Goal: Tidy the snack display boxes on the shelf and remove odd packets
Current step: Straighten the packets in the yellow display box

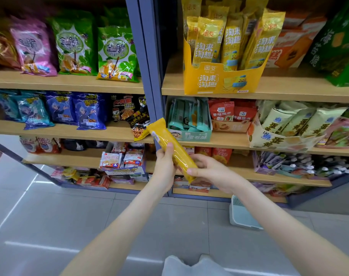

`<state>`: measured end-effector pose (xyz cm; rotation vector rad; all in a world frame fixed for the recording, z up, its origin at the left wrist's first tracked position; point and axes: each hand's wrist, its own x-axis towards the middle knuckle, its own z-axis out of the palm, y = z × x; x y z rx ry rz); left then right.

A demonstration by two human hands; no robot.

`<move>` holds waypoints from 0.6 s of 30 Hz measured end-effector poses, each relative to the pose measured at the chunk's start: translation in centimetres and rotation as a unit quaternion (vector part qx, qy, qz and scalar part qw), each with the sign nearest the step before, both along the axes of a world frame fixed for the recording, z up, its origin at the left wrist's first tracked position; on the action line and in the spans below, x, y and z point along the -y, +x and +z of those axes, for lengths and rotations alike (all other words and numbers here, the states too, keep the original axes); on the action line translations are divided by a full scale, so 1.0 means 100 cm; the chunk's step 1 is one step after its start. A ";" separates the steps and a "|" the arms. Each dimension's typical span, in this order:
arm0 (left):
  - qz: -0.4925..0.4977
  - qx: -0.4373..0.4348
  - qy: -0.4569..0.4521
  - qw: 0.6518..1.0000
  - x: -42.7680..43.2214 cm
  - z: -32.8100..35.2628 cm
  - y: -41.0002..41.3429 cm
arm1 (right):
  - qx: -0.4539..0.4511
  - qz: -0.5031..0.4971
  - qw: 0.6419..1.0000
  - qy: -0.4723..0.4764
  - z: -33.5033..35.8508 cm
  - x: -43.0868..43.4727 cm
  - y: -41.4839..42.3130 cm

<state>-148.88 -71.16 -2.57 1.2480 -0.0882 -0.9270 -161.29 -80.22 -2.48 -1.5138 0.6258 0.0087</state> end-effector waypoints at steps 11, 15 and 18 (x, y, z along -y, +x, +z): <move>0.025 -0.118 -0.036 0.992 -0.011 0.003 0.009 | 0.077 -0.093 0.985 -0.119 0.005 -0.002 0.000; 0.005 -0.086 0.002 0.996 -0.014 0.003 0.012 | 0.061 -0.086 0.969 -0.225 0.007 0.001 -0.002; 0.009 -0.074 -0.011 0.997 -0.016 0.001 0.016 | 0.070 -0.061 0.967 -0.239 0.006 0.001 -0.005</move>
